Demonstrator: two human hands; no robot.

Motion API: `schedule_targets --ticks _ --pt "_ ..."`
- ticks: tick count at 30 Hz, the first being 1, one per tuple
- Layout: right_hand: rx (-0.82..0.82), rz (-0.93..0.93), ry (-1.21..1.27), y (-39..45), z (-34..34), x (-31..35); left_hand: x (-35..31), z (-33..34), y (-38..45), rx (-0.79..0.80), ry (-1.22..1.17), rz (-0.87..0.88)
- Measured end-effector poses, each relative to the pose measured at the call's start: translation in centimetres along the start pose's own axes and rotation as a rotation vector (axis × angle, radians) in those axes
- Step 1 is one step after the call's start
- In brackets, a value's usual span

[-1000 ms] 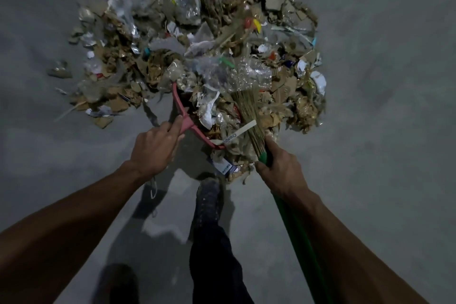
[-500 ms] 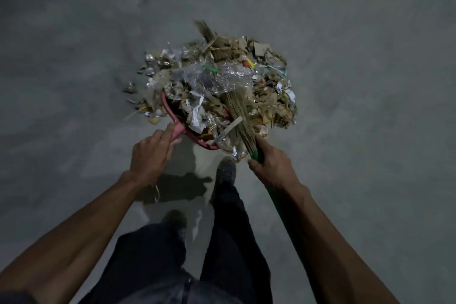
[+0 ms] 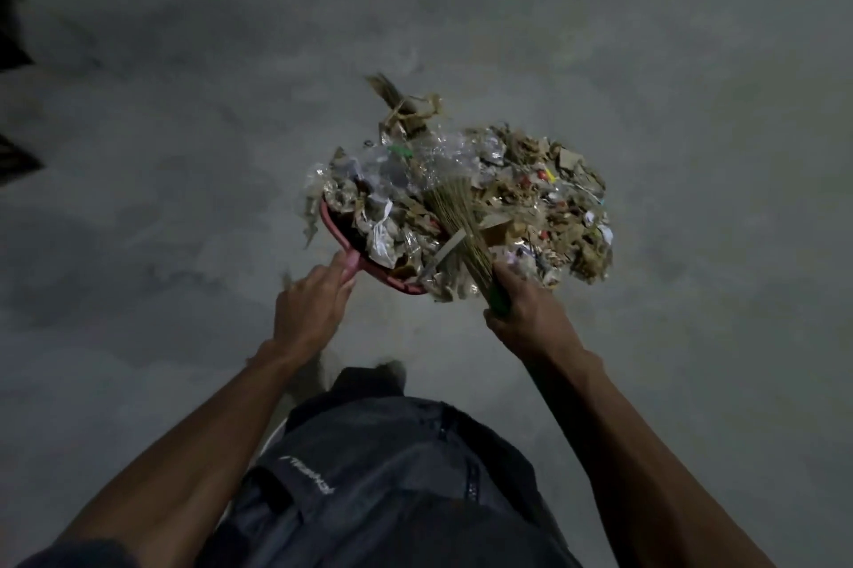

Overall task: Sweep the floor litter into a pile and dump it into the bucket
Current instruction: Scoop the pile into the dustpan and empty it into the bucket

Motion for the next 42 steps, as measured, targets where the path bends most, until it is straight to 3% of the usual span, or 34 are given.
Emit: schedule_targets --ticks 6,13,26,34,42 --pt "0.09 -0.144 -0.097 -5.1 4.5 6.2 6.0 -2.0 -11.7 -0.034 -0.055 -0.249" --pt "0.189 -0.371 -0.161 -13.6 10.4 15.3 12.2 -5.3 -28.8 -0.192 -0.096 -0.516" --pt "0.4 -0.734 -0.297 -27.1 26.9 37.7 29.3 -10.4 -56.1 -0.391 -0.186 -0.968" --pt "0.495 -0.832 -0.346 -33.6 38.6 52.2 42.2 -14.5 -67.9 -0.402 -0.191 -1.098" --pt "0.579 -0.942 -0.384 -34.8 46.3 63.6 52.2 -17.6 -72.5 -0.424 -0.168 -1.235"
Point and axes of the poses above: each hand's wrist, its own y-axis towards the middle knuckle, its own z-axis out of the palm, x = y × z, the point moved 5 cm from there along y, towards the middle knuckle, and after that the axes turned 6 degrees about -z, right-handed, at the moved point
